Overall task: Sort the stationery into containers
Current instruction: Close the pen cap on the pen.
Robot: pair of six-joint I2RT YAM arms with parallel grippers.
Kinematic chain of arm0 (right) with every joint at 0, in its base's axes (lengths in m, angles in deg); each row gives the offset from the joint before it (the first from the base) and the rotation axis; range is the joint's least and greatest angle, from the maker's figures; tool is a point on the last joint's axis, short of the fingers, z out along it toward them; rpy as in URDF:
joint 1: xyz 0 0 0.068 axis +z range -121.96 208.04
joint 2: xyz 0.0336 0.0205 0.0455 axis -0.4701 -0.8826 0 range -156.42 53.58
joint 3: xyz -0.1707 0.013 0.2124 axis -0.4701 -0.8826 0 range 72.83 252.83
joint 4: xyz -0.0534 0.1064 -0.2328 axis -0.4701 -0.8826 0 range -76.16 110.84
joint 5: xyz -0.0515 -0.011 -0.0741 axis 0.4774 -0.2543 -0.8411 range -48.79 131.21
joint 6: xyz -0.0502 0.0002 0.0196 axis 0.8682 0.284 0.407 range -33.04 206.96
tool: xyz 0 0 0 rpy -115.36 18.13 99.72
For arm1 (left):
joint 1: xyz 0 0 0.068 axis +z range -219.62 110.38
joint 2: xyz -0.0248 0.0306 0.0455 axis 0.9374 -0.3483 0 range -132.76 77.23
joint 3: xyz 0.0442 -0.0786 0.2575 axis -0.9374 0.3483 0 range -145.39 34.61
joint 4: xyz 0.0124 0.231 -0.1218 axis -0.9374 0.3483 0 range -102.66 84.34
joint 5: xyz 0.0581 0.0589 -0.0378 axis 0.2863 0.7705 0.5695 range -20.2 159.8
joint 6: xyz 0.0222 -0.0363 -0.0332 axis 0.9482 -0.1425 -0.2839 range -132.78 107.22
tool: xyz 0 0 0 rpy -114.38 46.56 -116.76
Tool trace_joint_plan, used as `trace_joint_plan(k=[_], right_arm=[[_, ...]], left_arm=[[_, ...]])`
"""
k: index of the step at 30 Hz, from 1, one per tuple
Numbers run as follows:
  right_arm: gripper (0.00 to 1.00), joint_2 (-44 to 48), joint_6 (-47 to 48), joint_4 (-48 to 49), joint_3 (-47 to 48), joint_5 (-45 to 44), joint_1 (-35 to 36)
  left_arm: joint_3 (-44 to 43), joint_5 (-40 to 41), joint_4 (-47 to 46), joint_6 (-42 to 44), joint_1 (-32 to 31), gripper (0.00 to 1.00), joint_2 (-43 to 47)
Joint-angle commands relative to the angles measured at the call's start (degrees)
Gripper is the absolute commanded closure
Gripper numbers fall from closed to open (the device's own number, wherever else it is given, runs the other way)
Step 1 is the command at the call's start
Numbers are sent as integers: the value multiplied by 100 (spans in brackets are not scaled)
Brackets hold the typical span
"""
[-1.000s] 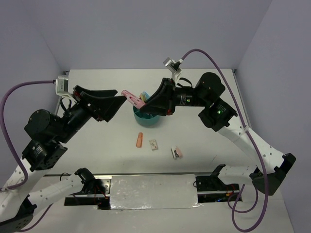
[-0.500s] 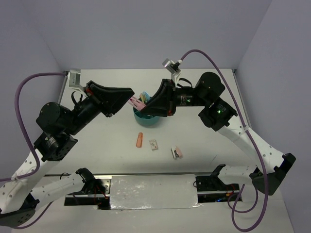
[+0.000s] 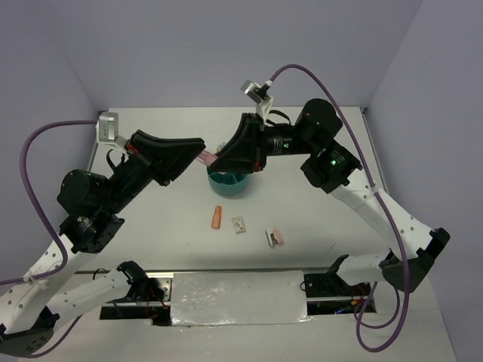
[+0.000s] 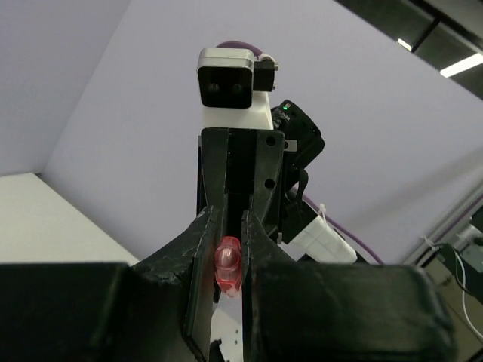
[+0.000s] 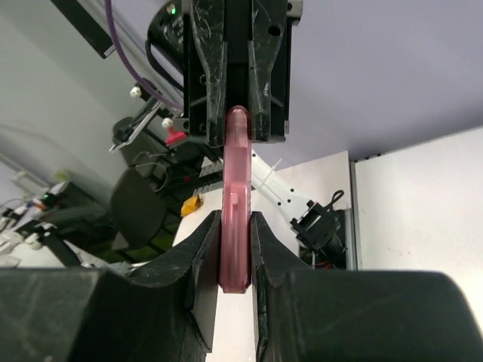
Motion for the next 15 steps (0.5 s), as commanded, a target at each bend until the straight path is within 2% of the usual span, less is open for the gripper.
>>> trace_joint_plan(k=[1, 5, 9, 15], right_arm=[[100, -224, -364, 1005, 701, -125, 4], [100, -681, -576, 1193, 1149, -151, 56], [100, -1191, -339, 589, 2157, -178, 197], [100, -1648, -14, -81, 2942, -274, 206]], left_arm=[[630, -443, -162, -450, -21, 100, 86], [965, -417, -418, -723, -47, 100, 218], [877, -461, -437, -645, -283, 100, 0], [912, -4, -137, -293, -847, 100, -98]])
